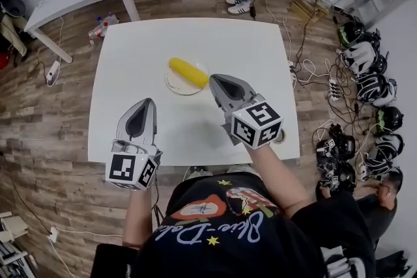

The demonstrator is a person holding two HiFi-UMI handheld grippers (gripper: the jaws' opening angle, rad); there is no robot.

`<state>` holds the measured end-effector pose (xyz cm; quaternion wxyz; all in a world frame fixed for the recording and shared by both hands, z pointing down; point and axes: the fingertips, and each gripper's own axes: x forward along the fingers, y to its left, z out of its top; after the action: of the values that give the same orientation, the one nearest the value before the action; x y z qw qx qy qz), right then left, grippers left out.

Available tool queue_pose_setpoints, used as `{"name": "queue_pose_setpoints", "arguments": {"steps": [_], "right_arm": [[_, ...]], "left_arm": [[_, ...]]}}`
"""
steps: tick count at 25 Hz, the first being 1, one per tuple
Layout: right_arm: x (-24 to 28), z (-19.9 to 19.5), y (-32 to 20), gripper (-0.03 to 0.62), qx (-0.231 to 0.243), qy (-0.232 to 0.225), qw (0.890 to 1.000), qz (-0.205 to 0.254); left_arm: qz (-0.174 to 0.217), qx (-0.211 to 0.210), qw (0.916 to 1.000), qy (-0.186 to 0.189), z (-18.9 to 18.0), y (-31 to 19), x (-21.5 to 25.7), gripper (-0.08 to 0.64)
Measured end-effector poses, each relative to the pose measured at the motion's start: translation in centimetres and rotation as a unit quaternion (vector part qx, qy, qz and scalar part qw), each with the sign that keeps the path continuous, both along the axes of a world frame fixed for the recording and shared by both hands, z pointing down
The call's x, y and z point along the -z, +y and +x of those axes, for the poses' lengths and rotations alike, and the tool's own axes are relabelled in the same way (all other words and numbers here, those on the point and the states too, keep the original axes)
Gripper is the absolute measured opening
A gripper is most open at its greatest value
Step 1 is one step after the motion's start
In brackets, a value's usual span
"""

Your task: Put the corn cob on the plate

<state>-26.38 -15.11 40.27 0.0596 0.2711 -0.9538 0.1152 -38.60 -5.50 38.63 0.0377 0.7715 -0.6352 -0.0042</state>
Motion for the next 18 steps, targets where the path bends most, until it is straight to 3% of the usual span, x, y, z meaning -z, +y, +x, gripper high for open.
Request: {"name": "queue_pose_setpoints", "arguments": {"steps": [18], "right_arm": [[0.5, 2.3, 2.6, 0.015, -0.02, -0.016, 1.0, 0.001]], "left_arm": [[-0.003, -0.044, 0.9989, -0.012, 2.8, 0.4, -0.2, -0.014]]}}
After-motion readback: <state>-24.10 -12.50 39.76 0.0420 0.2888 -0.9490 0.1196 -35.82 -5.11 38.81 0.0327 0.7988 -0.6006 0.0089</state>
